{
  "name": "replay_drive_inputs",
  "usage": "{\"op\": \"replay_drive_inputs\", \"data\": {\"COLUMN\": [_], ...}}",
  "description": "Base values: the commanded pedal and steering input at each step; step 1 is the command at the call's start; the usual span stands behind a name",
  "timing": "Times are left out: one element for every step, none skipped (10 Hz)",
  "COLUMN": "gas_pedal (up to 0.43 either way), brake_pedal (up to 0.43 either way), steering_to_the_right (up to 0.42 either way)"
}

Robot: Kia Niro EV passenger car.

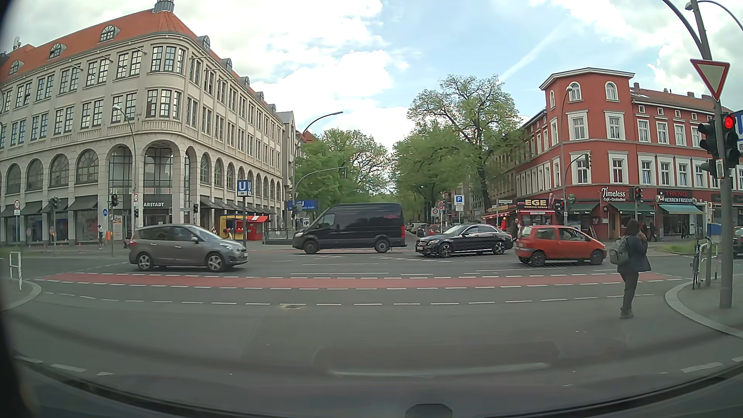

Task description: Follow the waypoints while adhering to traffic rules and regulations

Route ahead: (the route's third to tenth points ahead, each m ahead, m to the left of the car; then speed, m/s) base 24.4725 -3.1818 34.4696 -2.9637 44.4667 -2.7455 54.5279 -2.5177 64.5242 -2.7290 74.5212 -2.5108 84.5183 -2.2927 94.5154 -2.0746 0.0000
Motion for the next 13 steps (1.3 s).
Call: {"op": "replay_drive_inputs", "data": {"gas_pedal": [0.0, 0.0, 0.0, 0.0, 0.0, 0.0, 0.0, 0.0, 0.0, 0.0, 0.0, 0.0, 0.0], "brake_pedal": [0.439, 0.433, 0.433, 0.439, 0.433, 0.433, 0.427, 0.427, 0.421, 0.421, 0.415, 0.415, 0.409], "steering_to_the_right": [-0.003, -0.003, -0.003, -0.003, -0.003, -0.003, -0.003, -0.003, -0.003, -0.003, -0.003, -0.003, -0.003]}}
